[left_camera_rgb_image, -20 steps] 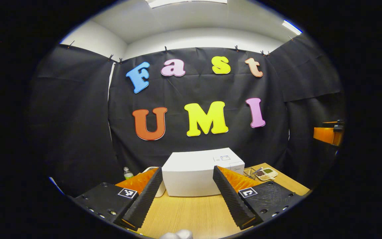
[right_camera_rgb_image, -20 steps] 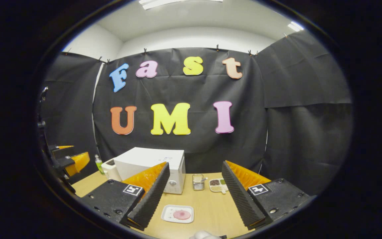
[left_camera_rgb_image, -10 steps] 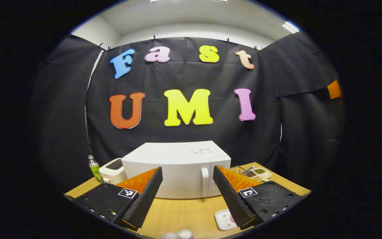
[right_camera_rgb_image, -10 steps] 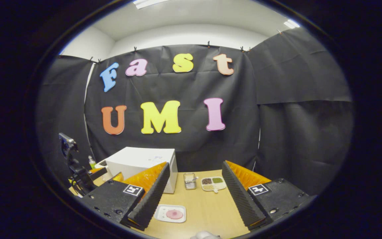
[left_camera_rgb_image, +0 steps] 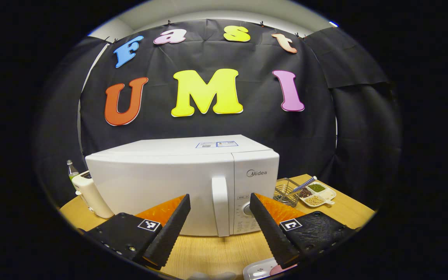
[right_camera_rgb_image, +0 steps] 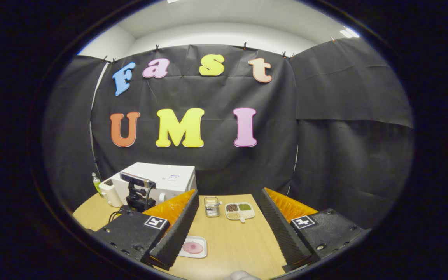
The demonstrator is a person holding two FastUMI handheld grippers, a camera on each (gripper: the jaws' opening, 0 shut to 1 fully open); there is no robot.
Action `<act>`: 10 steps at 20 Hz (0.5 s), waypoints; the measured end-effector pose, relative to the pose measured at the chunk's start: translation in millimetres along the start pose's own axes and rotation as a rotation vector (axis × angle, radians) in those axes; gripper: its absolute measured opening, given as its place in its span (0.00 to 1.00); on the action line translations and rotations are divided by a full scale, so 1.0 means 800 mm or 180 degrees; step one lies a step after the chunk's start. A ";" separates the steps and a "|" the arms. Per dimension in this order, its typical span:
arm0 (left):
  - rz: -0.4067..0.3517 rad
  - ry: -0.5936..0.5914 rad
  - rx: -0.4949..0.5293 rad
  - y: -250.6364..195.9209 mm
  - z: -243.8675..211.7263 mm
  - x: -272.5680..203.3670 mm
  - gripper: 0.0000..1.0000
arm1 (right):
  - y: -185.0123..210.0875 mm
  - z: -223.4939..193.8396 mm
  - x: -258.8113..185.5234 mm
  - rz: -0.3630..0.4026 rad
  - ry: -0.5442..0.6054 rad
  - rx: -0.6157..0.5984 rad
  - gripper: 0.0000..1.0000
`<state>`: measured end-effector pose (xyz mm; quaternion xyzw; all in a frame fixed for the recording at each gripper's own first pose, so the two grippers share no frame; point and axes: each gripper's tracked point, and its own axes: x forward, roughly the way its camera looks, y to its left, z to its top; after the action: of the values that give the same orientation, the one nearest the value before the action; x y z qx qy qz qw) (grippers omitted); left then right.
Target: Open the microwave oven with the left hand, put the food in, and close the microwave oven.
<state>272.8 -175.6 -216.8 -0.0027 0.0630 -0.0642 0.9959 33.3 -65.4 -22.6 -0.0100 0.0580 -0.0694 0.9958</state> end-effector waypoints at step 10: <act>0.0076 0.0114 -0.0088 -0.001 -0.030 0.039 0.34 | -0.006 -0.013 0.003 0.0000 0.0140 -0.0087 1.00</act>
<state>300.6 -180.7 -244.8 -0.0145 0.0817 -0.0514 0.9952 33.7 -70.3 -32.7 -0.0220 0.0808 -0.0688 0.9941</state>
